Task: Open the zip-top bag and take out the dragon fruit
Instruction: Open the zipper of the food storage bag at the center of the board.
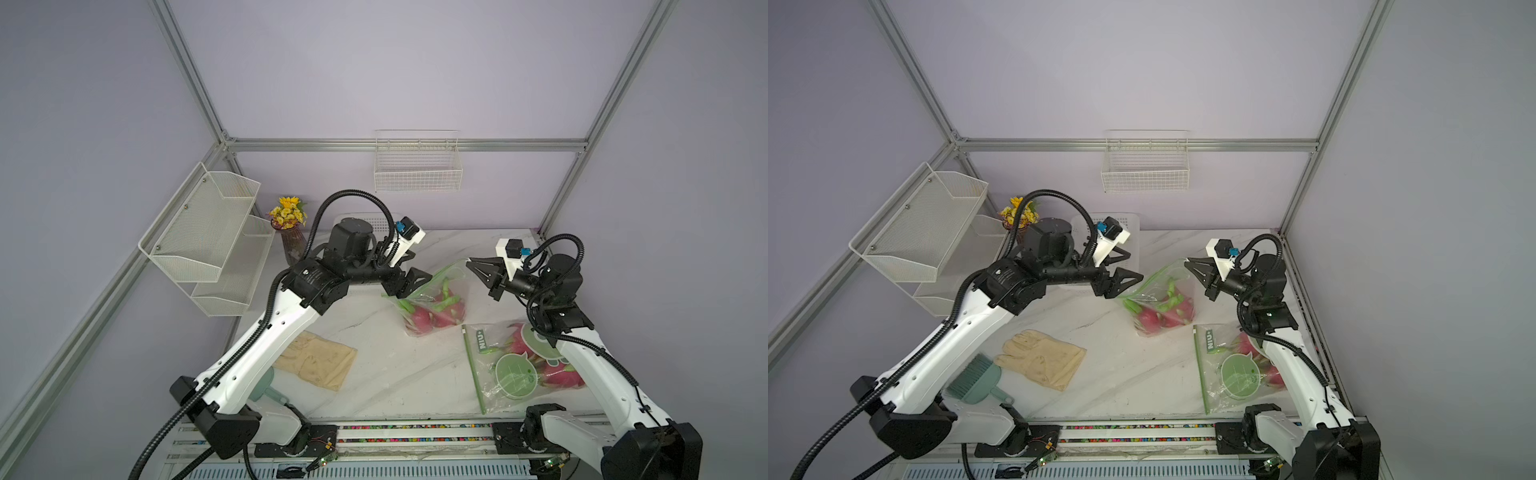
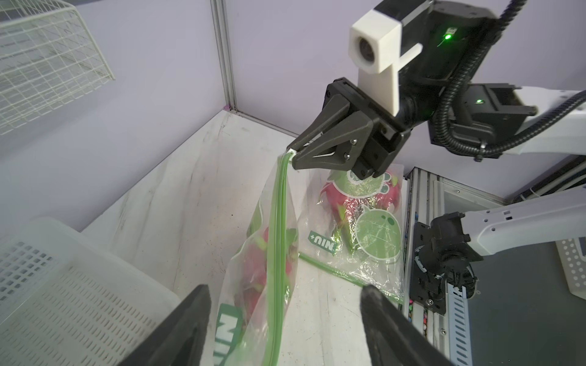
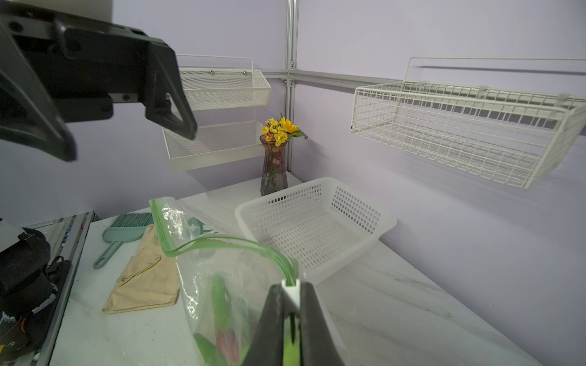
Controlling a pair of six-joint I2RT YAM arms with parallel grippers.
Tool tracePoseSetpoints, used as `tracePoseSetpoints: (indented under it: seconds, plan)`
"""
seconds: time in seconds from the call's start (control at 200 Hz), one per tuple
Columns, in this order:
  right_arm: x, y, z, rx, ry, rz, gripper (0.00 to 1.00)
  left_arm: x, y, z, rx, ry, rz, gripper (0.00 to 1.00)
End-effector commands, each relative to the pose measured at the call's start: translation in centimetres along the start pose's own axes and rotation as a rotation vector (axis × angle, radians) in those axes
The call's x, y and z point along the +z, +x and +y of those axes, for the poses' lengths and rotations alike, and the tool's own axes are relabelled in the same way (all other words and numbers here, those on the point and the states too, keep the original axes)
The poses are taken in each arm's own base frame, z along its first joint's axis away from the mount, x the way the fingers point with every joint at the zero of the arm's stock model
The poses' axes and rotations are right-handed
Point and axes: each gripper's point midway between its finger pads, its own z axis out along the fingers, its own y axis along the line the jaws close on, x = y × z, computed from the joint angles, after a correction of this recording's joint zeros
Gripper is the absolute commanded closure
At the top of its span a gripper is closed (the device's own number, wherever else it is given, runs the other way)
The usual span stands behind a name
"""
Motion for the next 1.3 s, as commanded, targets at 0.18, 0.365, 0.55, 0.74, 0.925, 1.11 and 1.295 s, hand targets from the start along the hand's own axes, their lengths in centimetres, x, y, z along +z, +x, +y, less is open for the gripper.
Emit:
tracePoseSetpoints:
  seconds: [0.18, 0.365, 0.55, 0.74, 0.925, 1.11, 1.295]
  plan:
    - [-0.1, -1.6, 1.6, -0.054, -0.090, -0.019, 1.00, 3.5, 0.3, 2.3, 0.051, -0.061, 0.082, 0.36]
    - [-0.2, -1.5, 1.8, -0.056, -0.097, -0.014, 1.00, 4.5, 0.8, 2.7, 0.045, -0.061, 0.114, 0.46]
    - [-0.2, -1.4, 2.0, -0.060, -0.104, -0.008, 1.00, 4.2, 0.6, 3.4, 0.057, -0.110, 0.116, 0.52]
    - [-0.3, -1.8, 2.3, -0.070, -0.117, -0.017, 1.00, 4.3, 2.0, 5.0, 0.096, -0.188, 0.173, 0.60]
    - [-0.5, -2.1, 2.2, -0.079, -0.099, -0.026, 1.00, 4.0, 0.9, 4.8, 0.089, -0.180, 0.151, 0.97]
    - [-0.6, -2.8, -1.9, -0.007, 0.140, -0.031, 0.86, 2.7, -2.6, 3.3, -0.044, -0.125, 0.045, 1.00]
    - [-1.7, -5.8, -4.5, 0.230, 0.306, -0.117, 0.54, 2.1, -3.9, 4.4, -0.223, -0.196, 0.003, 1.00]
